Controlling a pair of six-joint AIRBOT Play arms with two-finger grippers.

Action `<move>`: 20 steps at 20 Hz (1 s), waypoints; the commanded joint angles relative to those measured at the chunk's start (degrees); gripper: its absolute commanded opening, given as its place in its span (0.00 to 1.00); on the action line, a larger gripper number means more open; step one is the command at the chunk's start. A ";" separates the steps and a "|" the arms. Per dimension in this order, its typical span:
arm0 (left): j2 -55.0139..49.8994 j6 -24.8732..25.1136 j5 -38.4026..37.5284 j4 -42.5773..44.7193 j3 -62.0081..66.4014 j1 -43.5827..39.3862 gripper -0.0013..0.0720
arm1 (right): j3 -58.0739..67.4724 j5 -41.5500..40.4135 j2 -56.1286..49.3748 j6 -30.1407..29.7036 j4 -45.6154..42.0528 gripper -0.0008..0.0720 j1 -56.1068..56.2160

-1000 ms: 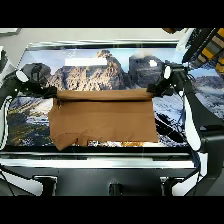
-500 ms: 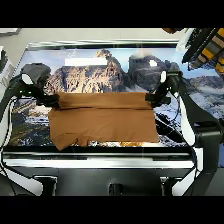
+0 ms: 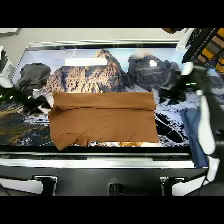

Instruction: Fold the clothes and pants, and hang the long-sleeved shirts on hangers.

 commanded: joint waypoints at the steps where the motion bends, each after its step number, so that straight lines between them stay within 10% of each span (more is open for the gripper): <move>1: 13.75 0.81 2.93 -5.14 -19.76 7.98 0.78 | -9.60 -2.51 9.07 -4.37 8.15 0.63 -8.81; 9: 39.60 2.12 11.21 -12.26 -57.83 11.37 0.76 | -37.79 -12.11 23.98 -7.85 18.21 0.59 -7.65; 20: 40.65 4.20 20.57 -18.08 -62.88 11.34 0.73 | -38.64 -10.19 26.34 -7.82 21.18 0.59 -6.71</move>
